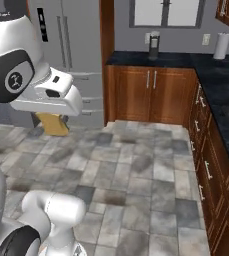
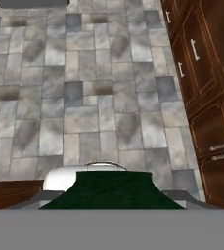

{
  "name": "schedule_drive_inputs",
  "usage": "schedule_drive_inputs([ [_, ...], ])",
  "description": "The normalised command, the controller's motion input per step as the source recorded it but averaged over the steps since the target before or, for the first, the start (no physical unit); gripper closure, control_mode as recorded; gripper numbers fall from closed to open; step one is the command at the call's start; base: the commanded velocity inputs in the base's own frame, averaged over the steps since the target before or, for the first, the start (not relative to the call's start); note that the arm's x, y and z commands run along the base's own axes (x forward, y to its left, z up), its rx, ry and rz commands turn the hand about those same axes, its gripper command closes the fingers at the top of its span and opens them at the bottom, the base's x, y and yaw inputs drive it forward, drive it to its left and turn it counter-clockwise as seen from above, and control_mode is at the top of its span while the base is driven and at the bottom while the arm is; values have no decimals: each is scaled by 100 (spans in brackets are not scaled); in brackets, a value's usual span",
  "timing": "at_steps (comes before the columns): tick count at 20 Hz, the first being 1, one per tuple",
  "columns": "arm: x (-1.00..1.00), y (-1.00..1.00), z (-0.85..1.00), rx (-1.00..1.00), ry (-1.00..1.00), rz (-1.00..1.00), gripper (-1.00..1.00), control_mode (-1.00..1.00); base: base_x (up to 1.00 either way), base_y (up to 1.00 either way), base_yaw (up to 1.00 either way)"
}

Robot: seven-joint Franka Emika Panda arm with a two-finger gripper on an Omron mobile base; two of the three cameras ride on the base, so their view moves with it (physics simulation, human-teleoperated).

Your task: Pick up the sponge and sponge from the sink, and place them back in the cabinet, and close the cabinet doors.

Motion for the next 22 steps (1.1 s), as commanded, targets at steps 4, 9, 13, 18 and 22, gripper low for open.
schedule_drive_inputs([
  [4, 0, 0, 0, 0, 0, 0, 100, 100, 92, -37, -22],
  [9, 0, 0, 0, 0, 0, 0, 100, 100, 50, -21, -69],
  [13, 0, 0, 0, 0, 0, 0, 100, 100, 40, -9, -73],
  [18, 0, 0, 0, 0, 0, 0, 100, 100, 33, 0, -77],
  [22, 0, 0, 0, 0, 0, 0, 100, 100, 42, 0, -74],
])
